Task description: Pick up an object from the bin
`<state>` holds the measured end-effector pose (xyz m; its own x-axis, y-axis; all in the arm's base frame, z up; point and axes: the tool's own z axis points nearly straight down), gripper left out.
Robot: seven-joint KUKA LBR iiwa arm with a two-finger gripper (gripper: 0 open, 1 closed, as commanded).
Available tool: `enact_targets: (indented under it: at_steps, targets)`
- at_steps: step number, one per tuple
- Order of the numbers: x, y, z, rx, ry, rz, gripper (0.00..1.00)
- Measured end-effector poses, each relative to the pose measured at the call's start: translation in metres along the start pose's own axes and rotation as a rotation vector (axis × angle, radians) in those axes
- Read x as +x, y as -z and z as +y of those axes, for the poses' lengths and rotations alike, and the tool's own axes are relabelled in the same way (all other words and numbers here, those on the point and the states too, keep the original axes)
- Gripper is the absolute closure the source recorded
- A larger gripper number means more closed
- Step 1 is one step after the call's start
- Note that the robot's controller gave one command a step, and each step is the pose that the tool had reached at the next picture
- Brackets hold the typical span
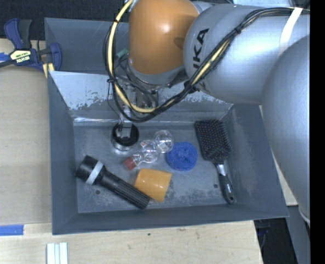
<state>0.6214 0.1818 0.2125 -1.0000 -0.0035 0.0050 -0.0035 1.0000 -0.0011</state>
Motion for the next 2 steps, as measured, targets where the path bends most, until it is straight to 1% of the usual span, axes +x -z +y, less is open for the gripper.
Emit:
enact_targets:
  at_steps: [1,2]
  targets:
    - [-0.002,0.006,-0.001,-0.002,-0.004,-0.009,0.00]
    - [0.058,-0.142,0.018,0.004,0.033,-0.009,0.00]
